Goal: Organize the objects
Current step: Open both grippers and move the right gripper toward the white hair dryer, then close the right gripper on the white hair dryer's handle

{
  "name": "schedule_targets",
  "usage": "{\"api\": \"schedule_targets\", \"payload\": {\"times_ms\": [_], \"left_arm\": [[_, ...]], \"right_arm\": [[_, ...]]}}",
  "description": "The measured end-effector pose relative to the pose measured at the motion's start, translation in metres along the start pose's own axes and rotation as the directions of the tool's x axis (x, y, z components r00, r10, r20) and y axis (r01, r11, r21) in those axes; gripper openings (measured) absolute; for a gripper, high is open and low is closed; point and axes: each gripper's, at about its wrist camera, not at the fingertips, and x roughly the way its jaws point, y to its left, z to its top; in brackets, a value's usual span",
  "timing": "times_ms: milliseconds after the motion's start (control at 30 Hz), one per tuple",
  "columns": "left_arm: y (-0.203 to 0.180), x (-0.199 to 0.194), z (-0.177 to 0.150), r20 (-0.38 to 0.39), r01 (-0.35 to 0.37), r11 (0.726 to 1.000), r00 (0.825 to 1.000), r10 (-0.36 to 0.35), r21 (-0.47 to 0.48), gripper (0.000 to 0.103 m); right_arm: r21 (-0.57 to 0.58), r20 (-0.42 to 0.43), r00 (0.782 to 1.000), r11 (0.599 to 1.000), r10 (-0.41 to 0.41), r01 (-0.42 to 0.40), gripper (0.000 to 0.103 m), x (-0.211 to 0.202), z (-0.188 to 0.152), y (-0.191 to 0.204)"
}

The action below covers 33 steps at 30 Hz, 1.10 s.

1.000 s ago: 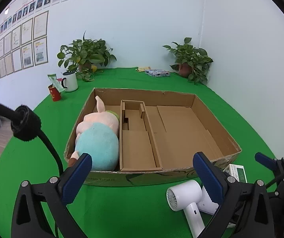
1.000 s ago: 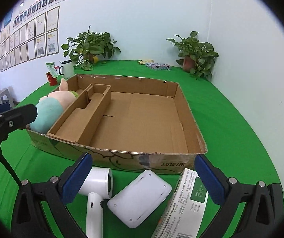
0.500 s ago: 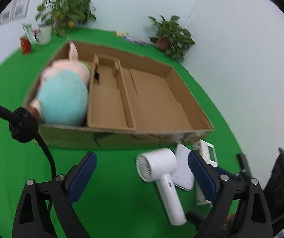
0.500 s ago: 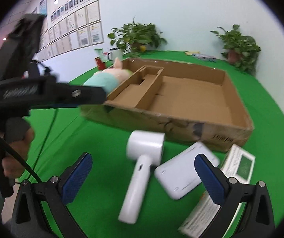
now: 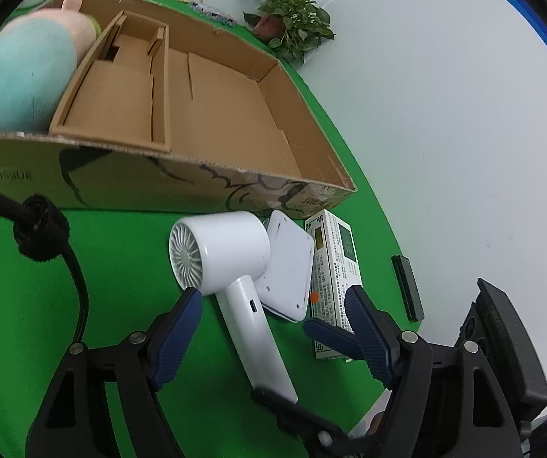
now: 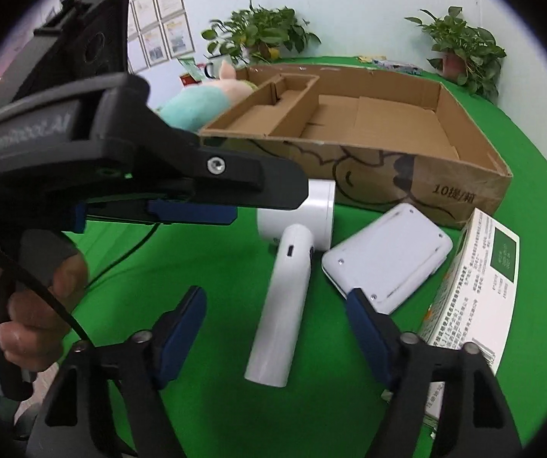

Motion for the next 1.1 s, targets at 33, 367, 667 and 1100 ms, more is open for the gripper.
{"api": "schedule_targets", "payload": {"times_ms": [33, 367, 667, 1100], "left_arm": [[0.003, 0.001, -0.002, -0.002, 0.01, 1.0, 1.0, -0.01, -0.01, 0.074], [0.014, 0.003, -0.009, -0.018, 0.006, 0.999, 1.0, -0.007, -0.036, 0.068], [0.024, 0.014, -0.012, -0.067, 0.033, 0.997, 0.997, -0.038, -0.063, 0.061], [0.032, 0.022, -0.034, -0.123, -0.062, 0.994, 0.991, 0.051, -0.089, 0.045]], "right_arm": [[-0.001, -0.015, 1.0, 1.0, -0.009, 0.009, 0.047, 0.003, -0.001, 0.001], [-0.026, -0.047, 0.996, 0.997, 0.078, -0.079, 0.026, 0.0, -0.013, 0.019], [0.033, -0.064, 0.993, 0.995, 0.096, -0.094, 0.029, 0.008, -0.01, 0.014], [-0.013, -0.094, 0.99, 0.995, 0.101, -0.102, 0.029, -0.003, -0.027, 0.022]]}}
